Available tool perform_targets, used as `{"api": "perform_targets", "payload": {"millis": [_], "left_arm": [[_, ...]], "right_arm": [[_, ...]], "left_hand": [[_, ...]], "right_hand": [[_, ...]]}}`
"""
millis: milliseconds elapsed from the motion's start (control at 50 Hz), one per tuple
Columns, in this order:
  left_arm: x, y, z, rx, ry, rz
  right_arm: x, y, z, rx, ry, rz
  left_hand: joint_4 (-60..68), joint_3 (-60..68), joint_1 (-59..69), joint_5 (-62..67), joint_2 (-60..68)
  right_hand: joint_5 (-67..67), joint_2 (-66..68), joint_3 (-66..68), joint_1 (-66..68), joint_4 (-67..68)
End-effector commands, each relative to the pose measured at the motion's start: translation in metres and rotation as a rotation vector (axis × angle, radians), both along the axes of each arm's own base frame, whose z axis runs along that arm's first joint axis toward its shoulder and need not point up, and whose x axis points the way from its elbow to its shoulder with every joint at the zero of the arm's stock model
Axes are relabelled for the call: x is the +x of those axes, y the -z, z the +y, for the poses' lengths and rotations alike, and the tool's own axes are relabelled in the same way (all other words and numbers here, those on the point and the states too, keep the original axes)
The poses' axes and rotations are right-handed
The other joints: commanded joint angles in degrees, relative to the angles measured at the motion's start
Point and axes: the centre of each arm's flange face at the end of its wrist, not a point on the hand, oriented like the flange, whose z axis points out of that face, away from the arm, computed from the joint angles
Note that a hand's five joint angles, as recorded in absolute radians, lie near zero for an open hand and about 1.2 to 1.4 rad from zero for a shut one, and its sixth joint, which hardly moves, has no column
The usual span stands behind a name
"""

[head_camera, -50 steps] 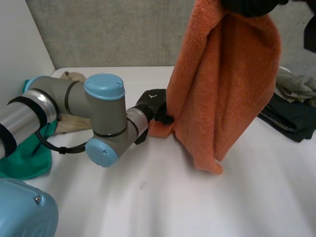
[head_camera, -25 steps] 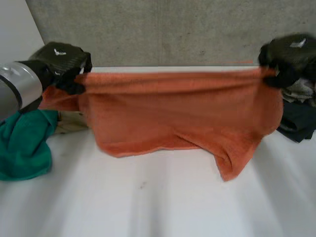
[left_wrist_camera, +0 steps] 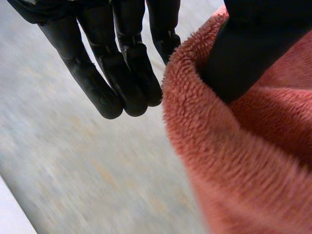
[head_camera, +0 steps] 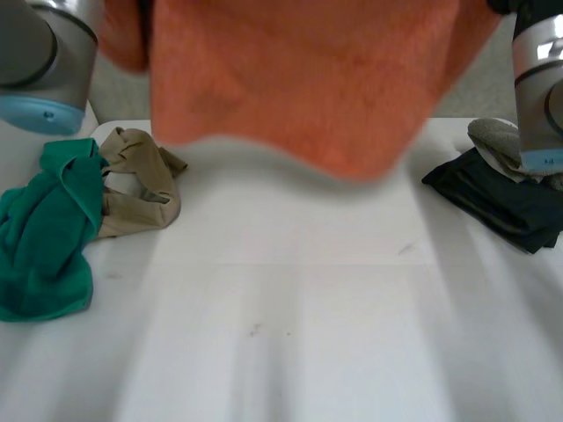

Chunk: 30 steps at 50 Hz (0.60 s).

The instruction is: Fold the laundry.

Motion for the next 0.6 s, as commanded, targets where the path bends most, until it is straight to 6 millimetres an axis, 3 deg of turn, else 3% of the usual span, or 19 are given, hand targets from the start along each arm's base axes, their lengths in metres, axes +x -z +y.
{"api": "perform_targets", "payload": {"millis": [20, 60, 220, 280, 340, 460, 600], "left_arm": [[0.008, 0.022, 0.012, 0.120, 0.031, 0.006], [0.011, 0.037, 0.013, 0.176, 0.027, -0.009], [0.027, 0.151, 0.020, 0.493, -0.006, -0.110], [0.030, 0.210, 0.023, 0.603, -0.004, -0.181], [0.032, 0.243, 0.025, 0.646, -0.003, -0.257], [0.038, 0.270, 0.024, 0.678, -0.047, -0.381], [0.048, 0.272, 0.021, 0.682, -0.103, -0.416]], "right_arm": [[0.005, 0.017, 0.014, 0.134, -0.057, 0.043], [0.002, 0.030, 0.018, 0.204, -0.062, 0.058], [-0.021, 0.107, 0.044, 0.501, -0.046, 0.098], [-0.034, 0.158, 0.058, 0.662, -0.039, 0.131], [-0.037, 0.195, 0.069, 0.765, -0.049, 0.185], [-0.045, 0.220, 0.079, 0.831, -0.022, 0.289], [-0.054, 0.214, 0.080, 0.861, -0.011, 0.265]], "left_hand": [[11.44, 11.78, 13.65, 15.27, 11.27], [11.44, 11.78, 13.65, 15.27, 11.27], [8.95, 9.30, 11.16, 12.78, 8.79], [0.22, 0.56, 2.43, 4.05, 0.05], [-7.68, -7.34, -5.47, -3.85, -7.85], [-20.99, -20.65, -18.78, -17.16, -21.15], [-25.89, -25.54, -23.67, -22.06, -26.05]], "right_hand": [[12.47, 12.67, 11.62, 15.39, 11.48], [12.47, 12.67, 11.62, 15.39, 11.48], [12.47, 12.67, 11.62, 15.39, 11.48], [12.47, 12.67, 11.62, 15.39, 11.48], [12.47, 12.67, 11.62, 15.39, 11.48], [12.47, 12.67, 11.62, 15.39, 11.48], [12.47, 12.67, 11.62, 15.39, 11.48]]}}
